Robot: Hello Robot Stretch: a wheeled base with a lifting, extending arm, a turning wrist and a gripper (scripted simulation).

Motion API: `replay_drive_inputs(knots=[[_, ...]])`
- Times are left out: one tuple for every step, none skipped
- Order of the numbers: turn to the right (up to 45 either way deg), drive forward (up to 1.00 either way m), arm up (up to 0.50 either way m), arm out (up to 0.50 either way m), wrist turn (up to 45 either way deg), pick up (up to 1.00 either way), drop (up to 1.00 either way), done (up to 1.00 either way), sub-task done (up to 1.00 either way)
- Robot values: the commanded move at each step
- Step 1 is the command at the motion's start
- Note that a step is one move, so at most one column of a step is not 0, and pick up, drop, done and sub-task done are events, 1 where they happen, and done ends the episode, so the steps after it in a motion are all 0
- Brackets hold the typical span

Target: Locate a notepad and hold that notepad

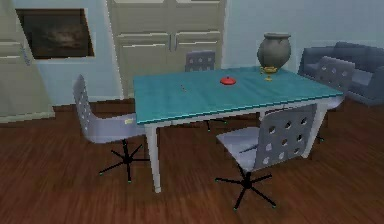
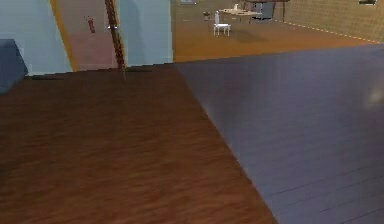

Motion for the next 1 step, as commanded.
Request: replay_drive_inputs(knots=[[0.0,0.45,0.0,0.0,0.0,0.0,0.0,0.0,0.0]])
